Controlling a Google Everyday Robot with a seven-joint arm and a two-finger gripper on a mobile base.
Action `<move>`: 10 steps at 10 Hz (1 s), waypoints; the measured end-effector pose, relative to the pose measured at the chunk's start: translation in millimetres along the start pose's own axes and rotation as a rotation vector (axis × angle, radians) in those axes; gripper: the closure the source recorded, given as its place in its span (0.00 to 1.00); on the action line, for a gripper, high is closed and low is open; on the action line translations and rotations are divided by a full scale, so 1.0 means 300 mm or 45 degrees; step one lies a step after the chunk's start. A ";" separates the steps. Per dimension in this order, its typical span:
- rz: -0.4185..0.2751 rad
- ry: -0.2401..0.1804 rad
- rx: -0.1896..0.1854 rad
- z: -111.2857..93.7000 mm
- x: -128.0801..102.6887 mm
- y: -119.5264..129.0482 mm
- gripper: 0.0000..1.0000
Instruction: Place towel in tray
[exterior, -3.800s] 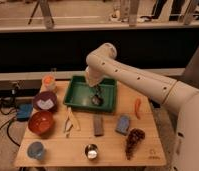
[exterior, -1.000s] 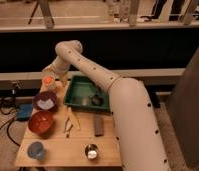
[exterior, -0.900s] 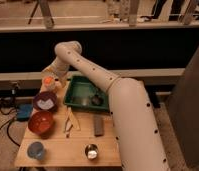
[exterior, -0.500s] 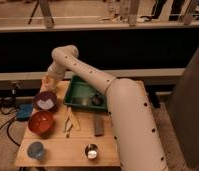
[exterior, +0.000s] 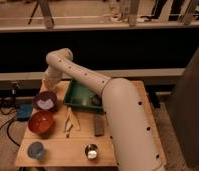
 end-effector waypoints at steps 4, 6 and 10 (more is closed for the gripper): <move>0.003 0.002 0.000 -0.003 0.005 0.005 1.00; 0.001 0.002 -0.001 -0.001 0.003 0.003 0.99; -0.075 -0.007 -0.119 0.091 -0.030 0.072 0.64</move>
